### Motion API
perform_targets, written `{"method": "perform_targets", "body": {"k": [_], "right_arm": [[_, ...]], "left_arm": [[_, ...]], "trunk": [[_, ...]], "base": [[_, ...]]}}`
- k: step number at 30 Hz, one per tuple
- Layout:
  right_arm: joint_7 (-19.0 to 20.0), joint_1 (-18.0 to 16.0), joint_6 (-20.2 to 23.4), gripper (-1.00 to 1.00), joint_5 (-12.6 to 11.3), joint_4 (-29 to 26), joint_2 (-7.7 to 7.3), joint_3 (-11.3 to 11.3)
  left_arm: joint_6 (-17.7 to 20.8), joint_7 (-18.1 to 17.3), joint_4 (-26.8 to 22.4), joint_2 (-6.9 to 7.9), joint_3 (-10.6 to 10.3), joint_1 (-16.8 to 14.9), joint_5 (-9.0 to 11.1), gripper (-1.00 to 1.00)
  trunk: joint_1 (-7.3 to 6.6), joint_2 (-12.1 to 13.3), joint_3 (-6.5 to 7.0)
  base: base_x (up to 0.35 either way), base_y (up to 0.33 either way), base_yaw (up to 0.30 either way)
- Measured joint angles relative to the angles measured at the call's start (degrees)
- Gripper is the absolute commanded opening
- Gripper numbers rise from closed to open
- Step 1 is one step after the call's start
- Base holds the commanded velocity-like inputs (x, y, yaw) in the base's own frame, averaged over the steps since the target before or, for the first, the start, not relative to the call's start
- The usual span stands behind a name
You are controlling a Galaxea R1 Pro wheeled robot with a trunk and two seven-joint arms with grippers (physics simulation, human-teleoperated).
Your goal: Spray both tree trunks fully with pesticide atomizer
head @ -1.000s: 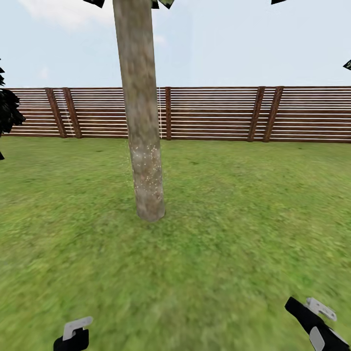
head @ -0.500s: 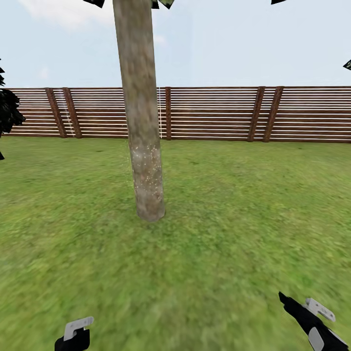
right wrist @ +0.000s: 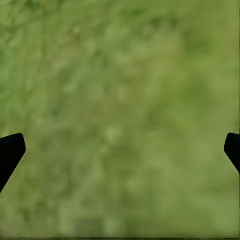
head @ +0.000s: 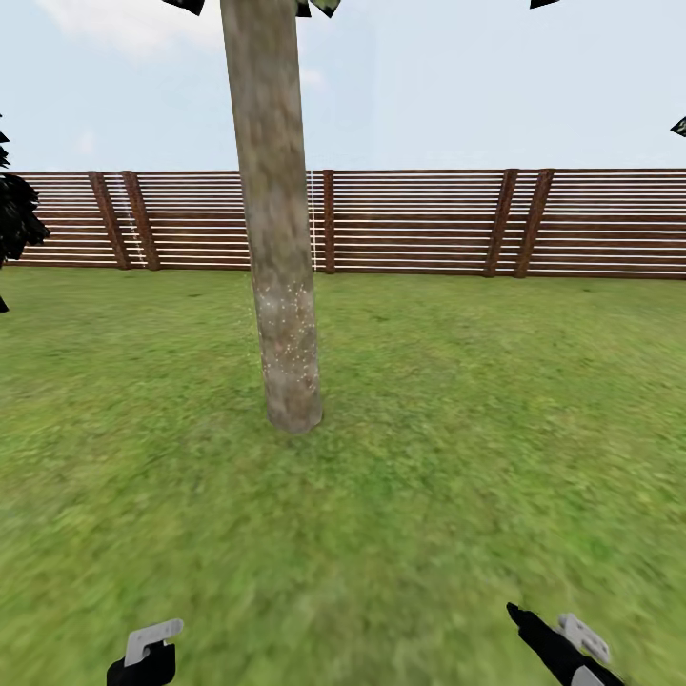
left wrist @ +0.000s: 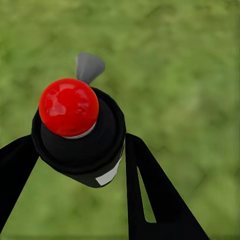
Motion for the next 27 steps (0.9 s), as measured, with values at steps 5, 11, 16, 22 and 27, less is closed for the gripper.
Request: {"method": "perform_targets", "body": {"k": [5,11,16,22,27], "right_arm": [[-0.17,0.0,-14.54,1.0,-0.26,-0.14,7.1,-0.27],[-0.13,0.0,-32.53,1.0,0.0,0.14,7.99,-0.12],[-0.12,0.0,-32.78,1.0,-0.05,0.42,7.97,-0.21],[-0.12,0.0,-32.8,1.0,0.02,0.45,7.98,-0.21],[-0.12,0.0,-32.8,1.0,0.03,0.52,8.0,-0.21]], "left_arm": [[0.0,0.0,0.0,0.0,0.0,0.03,0.0,-1.0],[0.0,0.0,0.0,0.0,0.0,-0.01,0.0,-1.0],[0.0,0.01,0.0,-0.28,-0.02,0.02,-0.02,-1.0],[0.0,0.01,0.0,-0.35,0.0,-0.01,0.0,-1.0],[0.0,0.01,-0.03,-0.35,-0.01,0.01,-0.08,-1.0]], "trunk": [[0.0,0.0,0.0],[0.0,0.0,0.0],[0.0,0.0,0.0],[0.0,0.0,0.0],[0.0,0.0,0.0]], "base": [[0.0,0.0,0.0],[0.0,0.0,0.0],[0.0,0.0,0.0],[0.0,0.0,0.0],[0.0,0.0,0.0]]}}
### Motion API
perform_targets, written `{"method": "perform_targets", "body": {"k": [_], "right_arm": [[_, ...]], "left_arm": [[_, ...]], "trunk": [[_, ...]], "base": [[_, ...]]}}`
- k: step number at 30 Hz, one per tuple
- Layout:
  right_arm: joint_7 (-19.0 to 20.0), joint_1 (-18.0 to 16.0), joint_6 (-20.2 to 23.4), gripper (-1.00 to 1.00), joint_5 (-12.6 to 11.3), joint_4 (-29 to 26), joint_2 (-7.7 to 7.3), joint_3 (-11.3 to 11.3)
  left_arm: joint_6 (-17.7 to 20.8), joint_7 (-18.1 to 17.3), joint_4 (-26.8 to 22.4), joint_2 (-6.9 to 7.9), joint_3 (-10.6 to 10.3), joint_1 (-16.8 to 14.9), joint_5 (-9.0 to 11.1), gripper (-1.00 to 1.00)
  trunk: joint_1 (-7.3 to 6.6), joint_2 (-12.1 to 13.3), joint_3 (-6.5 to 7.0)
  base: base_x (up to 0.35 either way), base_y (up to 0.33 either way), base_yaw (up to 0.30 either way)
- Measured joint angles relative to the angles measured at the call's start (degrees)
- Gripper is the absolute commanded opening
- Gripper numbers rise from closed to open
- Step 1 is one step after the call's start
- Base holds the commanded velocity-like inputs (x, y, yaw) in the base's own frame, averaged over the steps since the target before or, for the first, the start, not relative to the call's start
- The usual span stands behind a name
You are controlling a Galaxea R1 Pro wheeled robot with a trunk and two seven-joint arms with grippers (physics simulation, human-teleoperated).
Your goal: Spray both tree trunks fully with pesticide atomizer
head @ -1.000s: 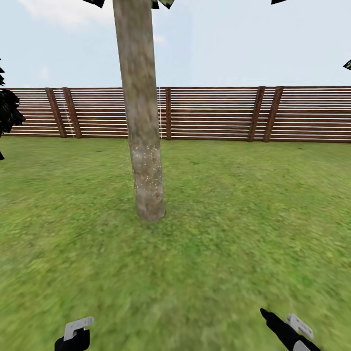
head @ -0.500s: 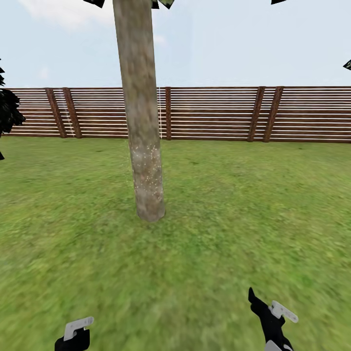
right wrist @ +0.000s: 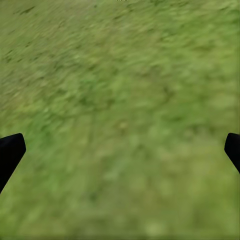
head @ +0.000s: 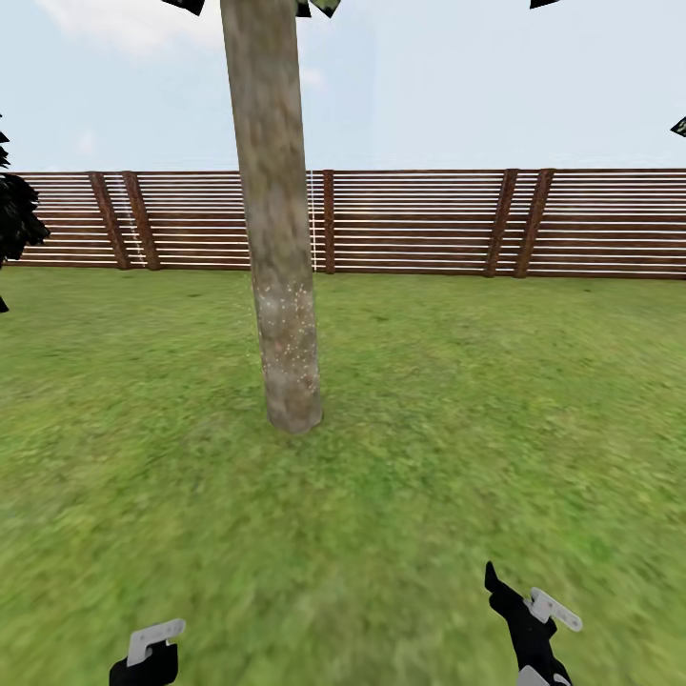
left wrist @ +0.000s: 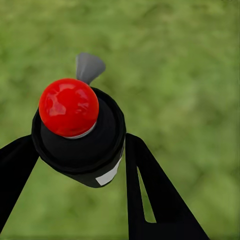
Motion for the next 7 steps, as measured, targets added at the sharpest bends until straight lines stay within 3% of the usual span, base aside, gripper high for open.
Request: {"method": "perform_targets", "body": {"k": [7], "right_arm": [[0.0,0.0,-0.03,1.0,0.0,0.0,0.0,0.0]], "left_arm": [[0.0,0.0,0.03,0.0,0.01,-0.01,-0.01,-1.0]], "trunk": [[0.0,0.0,0.0]], "base": [[0.0,0.0,0.0]]}}
